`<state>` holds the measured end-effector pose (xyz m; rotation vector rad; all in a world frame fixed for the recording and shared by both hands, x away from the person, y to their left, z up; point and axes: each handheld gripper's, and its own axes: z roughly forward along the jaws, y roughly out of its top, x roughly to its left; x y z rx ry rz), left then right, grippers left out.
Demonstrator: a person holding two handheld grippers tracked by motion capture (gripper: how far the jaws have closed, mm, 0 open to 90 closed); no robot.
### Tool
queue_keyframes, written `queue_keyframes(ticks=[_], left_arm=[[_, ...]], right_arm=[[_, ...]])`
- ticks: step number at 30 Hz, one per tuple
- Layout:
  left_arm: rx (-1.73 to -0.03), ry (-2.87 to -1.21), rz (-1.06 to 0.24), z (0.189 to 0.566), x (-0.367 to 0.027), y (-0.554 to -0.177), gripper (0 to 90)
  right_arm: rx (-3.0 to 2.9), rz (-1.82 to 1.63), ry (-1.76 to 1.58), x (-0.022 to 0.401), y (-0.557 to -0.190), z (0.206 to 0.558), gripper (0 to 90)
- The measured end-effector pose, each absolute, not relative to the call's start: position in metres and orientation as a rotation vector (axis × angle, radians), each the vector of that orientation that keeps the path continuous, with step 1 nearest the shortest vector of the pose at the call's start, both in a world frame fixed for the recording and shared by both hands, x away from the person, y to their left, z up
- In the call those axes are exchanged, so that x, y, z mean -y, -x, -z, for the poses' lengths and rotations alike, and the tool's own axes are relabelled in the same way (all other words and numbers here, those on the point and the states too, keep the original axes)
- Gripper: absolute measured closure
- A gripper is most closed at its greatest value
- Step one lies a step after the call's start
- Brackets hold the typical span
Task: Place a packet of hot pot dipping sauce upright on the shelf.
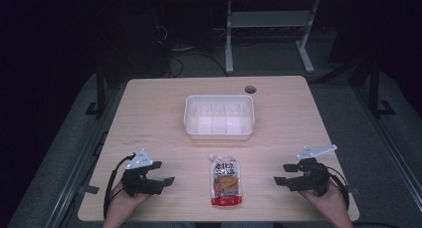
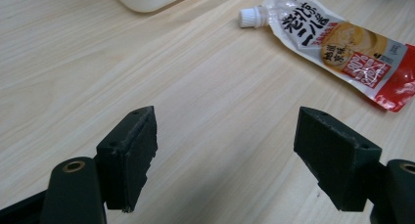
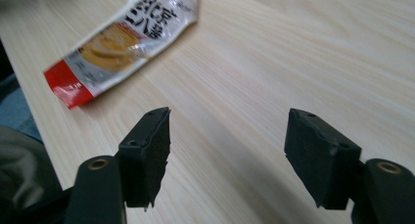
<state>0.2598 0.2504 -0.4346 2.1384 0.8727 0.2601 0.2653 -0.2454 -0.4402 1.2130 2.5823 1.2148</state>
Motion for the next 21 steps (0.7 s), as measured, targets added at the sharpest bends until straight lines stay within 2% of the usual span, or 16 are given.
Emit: queue_keyframes(ticks=[10,21], left_arm=[[-0.83,-2.149,-0.227,0.435,-0.233,-0.261,24.5],[-0.82,-2.138,-0.223,0.431,-0.228,-0.261,32.0]], right_arm=[[-2.617,-1.253,-1.107,0.213,-0.278,0.423,27.3],[-2.647,-1.271,-1.098,0.189,-0.291,0.415,26.8]])
